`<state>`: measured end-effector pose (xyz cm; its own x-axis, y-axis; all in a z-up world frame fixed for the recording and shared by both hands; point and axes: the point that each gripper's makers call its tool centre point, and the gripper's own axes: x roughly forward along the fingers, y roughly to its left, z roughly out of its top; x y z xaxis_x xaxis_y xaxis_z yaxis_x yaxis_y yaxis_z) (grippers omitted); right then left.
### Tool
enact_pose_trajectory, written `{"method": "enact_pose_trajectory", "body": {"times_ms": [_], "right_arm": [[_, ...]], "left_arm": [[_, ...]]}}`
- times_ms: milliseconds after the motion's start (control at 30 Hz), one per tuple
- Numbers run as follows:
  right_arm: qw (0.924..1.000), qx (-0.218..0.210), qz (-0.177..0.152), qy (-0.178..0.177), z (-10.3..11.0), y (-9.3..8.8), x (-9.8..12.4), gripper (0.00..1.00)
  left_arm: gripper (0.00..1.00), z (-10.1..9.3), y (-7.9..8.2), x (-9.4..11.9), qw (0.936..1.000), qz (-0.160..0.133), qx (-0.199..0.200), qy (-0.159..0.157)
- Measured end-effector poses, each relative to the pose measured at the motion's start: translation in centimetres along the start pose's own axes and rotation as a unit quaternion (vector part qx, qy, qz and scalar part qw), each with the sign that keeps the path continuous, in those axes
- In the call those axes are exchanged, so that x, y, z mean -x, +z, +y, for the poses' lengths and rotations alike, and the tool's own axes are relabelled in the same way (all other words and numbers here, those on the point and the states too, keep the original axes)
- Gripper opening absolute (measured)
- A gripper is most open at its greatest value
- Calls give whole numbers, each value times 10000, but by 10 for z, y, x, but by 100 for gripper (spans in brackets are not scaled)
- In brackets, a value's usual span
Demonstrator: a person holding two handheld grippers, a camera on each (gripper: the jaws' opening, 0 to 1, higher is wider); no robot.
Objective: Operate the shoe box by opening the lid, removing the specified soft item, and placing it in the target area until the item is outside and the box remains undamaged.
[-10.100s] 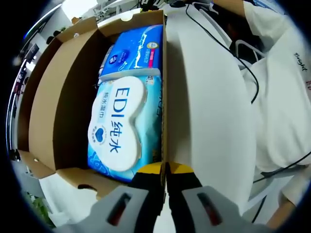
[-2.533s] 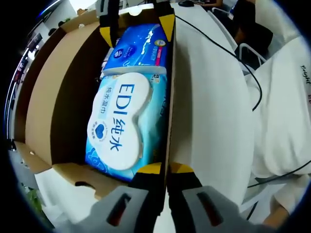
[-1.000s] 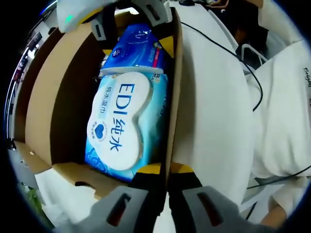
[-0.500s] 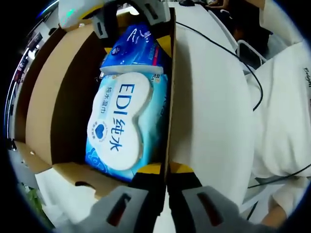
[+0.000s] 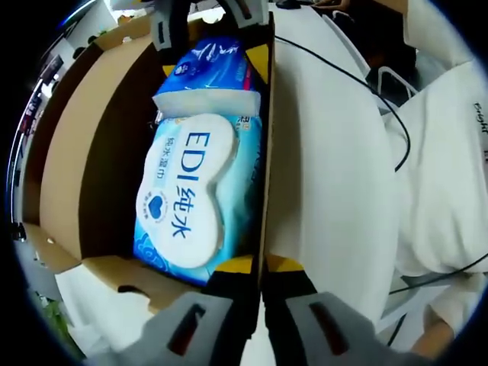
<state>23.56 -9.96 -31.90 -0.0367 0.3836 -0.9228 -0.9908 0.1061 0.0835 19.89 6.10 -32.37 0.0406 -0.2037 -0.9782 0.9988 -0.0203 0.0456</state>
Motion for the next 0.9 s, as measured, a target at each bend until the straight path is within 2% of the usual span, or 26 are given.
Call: {"method": "enact_pose_trajectory", "body": {"times_ms": [133,333,400,467,500,533,667,767,900], "right_arm": [[9996,64,-265,31,3,5,6,58],[9989,73,-472,-37,6,8,6,58],[9967,-38,-805,41,8,15,11,58],[9904,-8,-1371,179,12,29,23,58],[9856,-174,-1680,113,8,38,31,58],[9848,-155,-1719,215,11,41,36,58],[9876,-30,-1573,10,2,49,47,58],[9885,-29,-1511,78,-1,56,54,58],[9923,-90,-1220,193,-2,57,58,59]], "left_arm": [[2,0,0,0,10000,-4,-31,-2],[2,3,0,0,10000,1,-25,3],[2,4,0,1,10000,-4,-24,0],[2,4,0,1,10000,2,-39,-6],[2,4,-1,1,10000,3,-45,-9],[2,3,-1,0,10000,2,-48,-12],[2,3,-1,1,10000,1,-45,-2],[2,3,-1,1,10000,-5,-51,4],[2,2,-1,1,10000,-6,-54,8]]}}
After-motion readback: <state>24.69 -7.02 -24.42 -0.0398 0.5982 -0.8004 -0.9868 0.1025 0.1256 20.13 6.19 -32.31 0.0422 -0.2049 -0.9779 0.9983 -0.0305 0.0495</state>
